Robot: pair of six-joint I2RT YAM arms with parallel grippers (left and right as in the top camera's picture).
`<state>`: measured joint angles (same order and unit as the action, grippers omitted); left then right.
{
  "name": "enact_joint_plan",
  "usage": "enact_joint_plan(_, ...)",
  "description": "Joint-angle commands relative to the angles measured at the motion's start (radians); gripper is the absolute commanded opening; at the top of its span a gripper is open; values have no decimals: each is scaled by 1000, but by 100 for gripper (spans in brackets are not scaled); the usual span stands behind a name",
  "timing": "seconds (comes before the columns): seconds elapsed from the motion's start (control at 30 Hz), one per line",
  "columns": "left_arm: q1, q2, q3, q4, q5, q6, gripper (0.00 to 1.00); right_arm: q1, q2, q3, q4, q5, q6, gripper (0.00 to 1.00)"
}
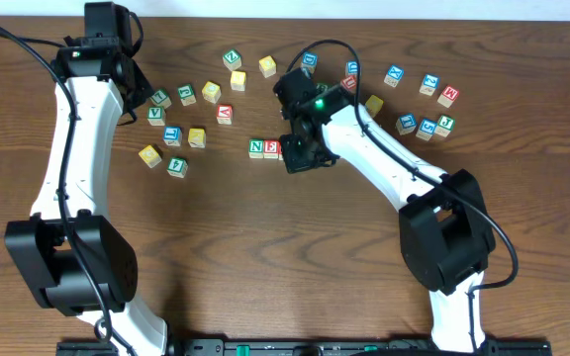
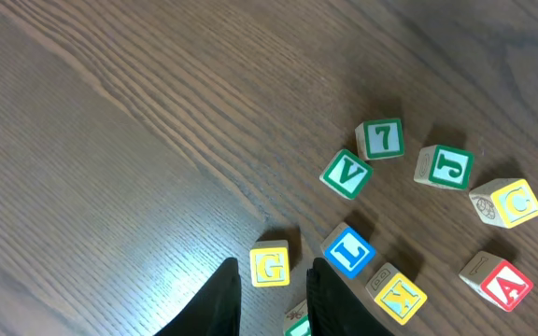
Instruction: Spell out NEURIPS
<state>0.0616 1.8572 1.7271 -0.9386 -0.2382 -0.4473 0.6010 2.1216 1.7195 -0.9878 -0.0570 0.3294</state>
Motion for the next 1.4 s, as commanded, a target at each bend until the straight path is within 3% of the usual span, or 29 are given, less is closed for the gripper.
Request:
enact_joint_plan(0.0,-1,13,-9,-6,-6,1,24,22,8,-48,41,40,14,1)
enact_joint_plan(1.37,-1,13,-9,-18,-6,1,24,19,37,-100,183,108,59,1)
